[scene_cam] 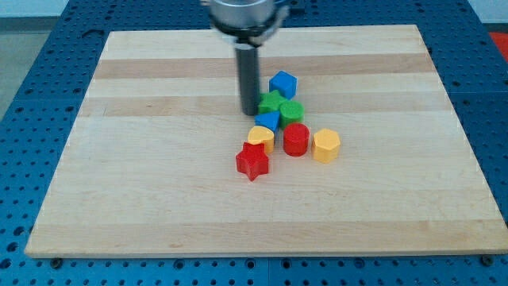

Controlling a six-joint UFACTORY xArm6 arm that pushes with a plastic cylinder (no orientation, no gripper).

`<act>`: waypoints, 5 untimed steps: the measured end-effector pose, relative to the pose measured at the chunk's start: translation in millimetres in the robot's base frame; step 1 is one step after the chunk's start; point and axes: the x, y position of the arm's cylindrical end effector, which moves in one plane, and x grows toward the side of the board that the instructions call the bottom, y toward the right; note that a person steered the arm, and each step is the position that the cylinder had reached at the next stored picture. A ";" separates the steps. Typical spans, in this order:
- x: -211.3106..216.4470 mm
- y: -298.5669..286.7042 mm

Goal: Move the blue cube to the top center of the board

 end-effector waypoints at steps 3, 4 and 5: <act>-2.5 98.5; -5.2 60.8; -16.5 -2.5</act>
